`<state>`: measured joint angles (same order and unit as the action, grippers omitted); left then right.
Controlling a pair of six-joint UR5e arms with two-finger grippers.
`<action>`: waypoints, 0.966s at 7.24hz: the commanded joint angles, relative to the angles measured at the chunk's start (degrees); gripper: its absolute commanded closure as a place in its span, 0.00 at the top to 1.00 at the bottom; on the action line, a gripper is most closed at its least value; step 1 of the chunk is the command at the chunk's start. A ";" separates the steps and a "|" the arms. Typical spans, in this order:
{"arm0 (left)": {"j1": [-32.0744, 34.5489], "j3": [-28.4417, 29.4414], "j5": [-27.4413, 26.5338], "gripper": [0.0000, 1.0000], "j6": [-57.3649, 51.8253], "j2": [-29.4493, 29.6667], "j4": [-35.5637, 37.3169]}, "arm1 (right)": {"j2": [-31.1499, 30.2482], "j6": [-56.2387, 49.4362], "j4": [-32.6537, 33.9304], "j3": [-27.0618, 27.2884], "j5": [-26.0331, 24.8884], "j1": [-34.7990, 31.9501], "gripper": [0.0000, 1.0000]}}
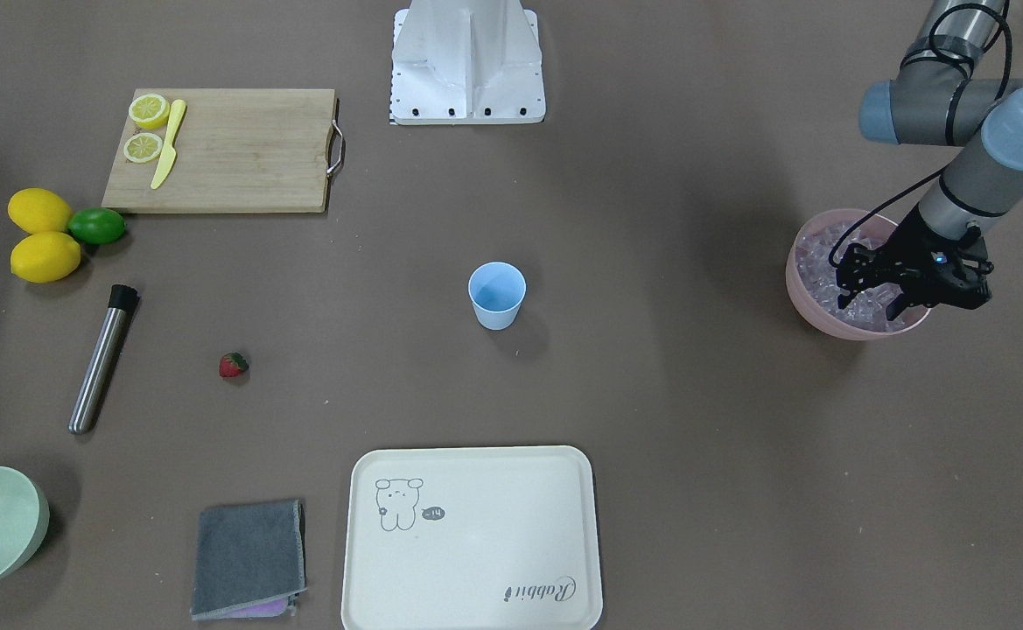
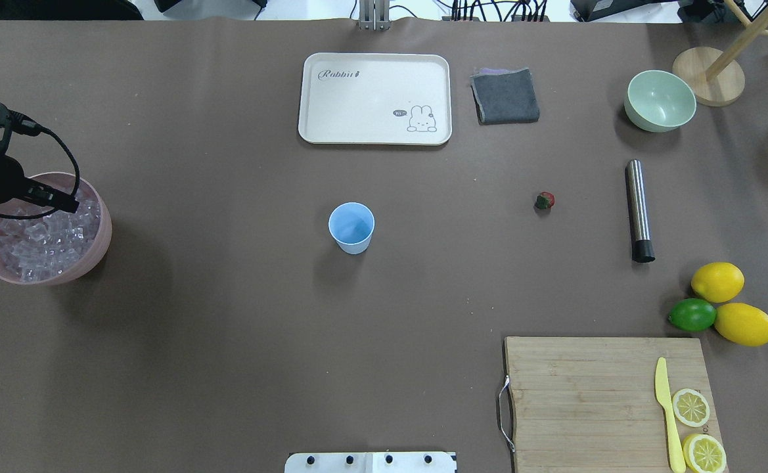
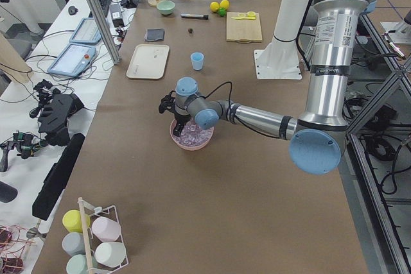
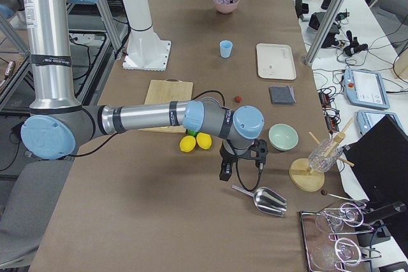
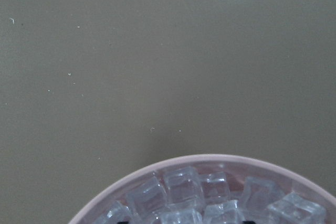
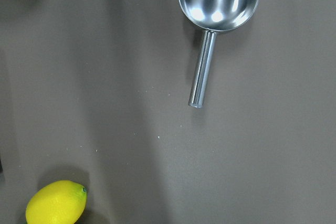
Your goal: Mash ice and strawberries in cup
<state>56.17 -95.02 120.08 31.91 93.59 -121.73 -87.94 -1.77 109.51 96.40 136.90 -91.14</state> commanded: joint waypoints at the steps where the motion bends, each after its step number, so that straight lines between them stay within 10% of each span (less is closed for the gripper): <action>1: -0.01 -0.08 -0.02 0.40 0.00 0.02 -0.09 | 0.13 0.01 0.00 0.01 0.03 0.00 1.00; 4: -0.01 -0.17 0.51 0.01 -0.70 -0.16 -0.18 | 0.31 0.01 0.00 0.01 0.03 0.00 1.00; 7: 0.69 -1.74 0.77 0.00 -0.79 -1.03 -0.27 | 0.05 0.01 0.00 0.01 0.03 0.00 1.00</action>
<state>56.41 -95.78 120.67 31.19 93.14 -121.96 -87.73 -1.75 109.51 96.42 136.93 -91.14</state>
